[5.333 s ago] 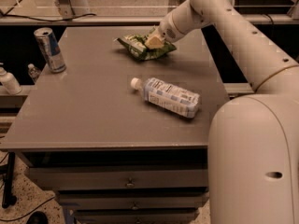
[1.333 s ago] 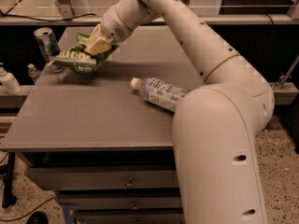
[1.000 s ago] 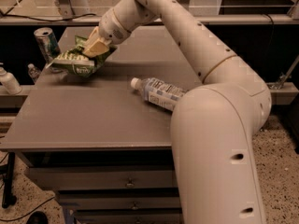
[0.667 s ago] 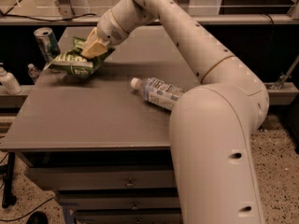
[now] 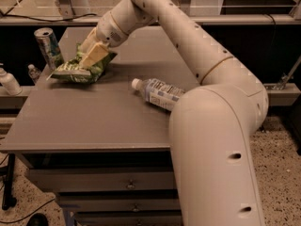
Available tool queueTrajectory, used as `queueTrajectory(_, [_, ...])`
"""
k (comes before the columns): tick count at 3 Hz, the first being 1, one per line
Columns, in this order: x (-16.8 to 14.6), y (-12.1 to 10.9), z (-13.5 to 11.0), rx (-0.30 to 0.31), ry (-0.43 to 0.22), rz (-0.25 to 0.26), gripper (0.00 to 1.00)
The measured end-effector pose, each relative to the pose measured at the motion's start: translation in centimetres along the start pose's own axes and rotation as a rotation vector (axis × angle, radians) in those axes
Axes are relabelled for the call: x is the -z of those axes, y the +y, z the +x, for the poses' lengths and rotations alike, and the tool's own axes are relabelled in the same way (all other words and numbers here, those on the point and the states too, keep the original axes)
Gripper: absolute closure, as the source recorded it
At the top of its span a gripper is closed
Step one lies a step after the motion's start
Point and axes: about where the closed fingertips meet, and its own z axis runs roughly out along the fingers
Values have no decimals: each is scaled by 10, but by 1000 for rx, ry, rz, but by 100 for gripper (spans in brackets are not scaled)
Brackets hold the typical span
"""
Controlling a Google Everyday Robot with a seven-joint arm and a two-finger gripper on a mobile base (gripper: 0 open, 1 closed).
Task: Move green jalapeno chip bag near redbull can
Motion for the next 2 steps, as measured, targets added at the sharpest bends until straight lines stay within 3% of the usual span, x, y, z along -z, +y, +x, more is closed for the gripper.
queueTrajectory(1, [-1,0,0,-2,0,-1,0])
queueTrajectory(2, [0,0,1,-3,1,0,0])
